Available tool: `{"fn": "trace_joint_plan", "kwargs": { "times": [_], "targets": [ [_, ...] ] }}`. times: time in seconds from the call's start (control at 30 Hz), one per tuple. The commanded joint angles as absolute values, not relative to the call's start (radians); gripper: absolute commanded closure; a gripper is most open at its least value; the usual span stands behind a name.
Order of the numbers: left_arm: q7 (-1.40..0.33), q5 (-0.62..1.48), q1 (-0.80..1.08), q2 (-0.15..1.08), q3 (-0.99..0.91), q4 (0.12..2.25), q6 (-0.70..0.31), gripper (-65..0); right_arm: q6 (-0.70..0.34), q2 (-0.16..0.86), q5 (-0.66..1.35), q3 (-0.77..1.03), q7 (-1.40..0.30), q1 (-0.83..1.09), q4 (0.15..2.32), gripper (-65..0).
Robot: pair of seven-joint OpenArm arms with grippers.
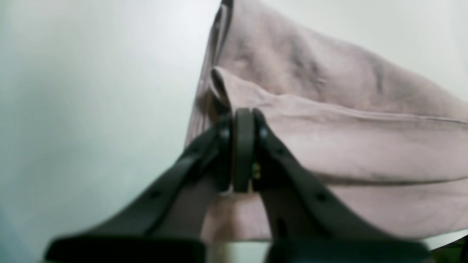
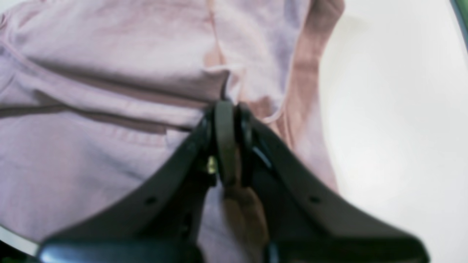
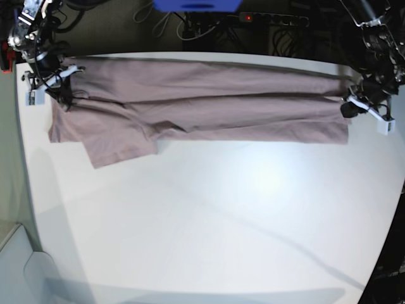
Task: Layout the t-shirt on the table in an organized manner, then fold the t-shirt properly
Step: 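Lift the hem with both grippers and fold it toward the shoulder edge, then regrasp the folded strip end with the right gripper and straighten it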
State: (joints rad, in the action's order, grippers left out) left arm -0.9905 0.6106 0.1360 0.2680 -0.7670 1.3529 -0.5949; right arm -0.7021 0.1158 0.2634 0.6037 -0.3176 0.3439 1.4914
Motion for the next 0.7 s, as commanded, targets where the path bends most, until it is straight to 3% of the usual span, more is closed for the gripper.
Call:
{"fn": "trace_joint_plan", "kwargs": {
  "times": [0.0,0.2,0.5,0.6,0.67],
  "targets": [
    [-0.975,0.615,0.131,0.274,-0.773,1.368,-0.595,-0.2,-0.698,0.128,0.277,0.61,-0.298,0.341,1.501,0.0],
    [-0.974,0.559,0.128,0.248,-0.773,1.368,-0.595,-0.4,-0.698,0.128,0.277,0.61,-0.298,0.337,1.481,-0.2],
    [-0.974,0.559,0.128,0.239,-0.773,1.368,-0.595,-0.5,-0.698,0.131,0.278,0.627,-0.298,0.343,1.489,-28.7],
    [-0.974,0.559,0.128,0.237,-0.773,1.368,-0.595,-0.5,-0.698,0.131,0.28,0.71,-0.298,0.334,1.489,-35.3],
    [-0.974,0.559,0.128,0.237,-0.773,1.368,-0.595,-0.5,-0.698,0.13,0.282,0.773,-0.298,0.323,1.489,-36.5]
  ]
}}
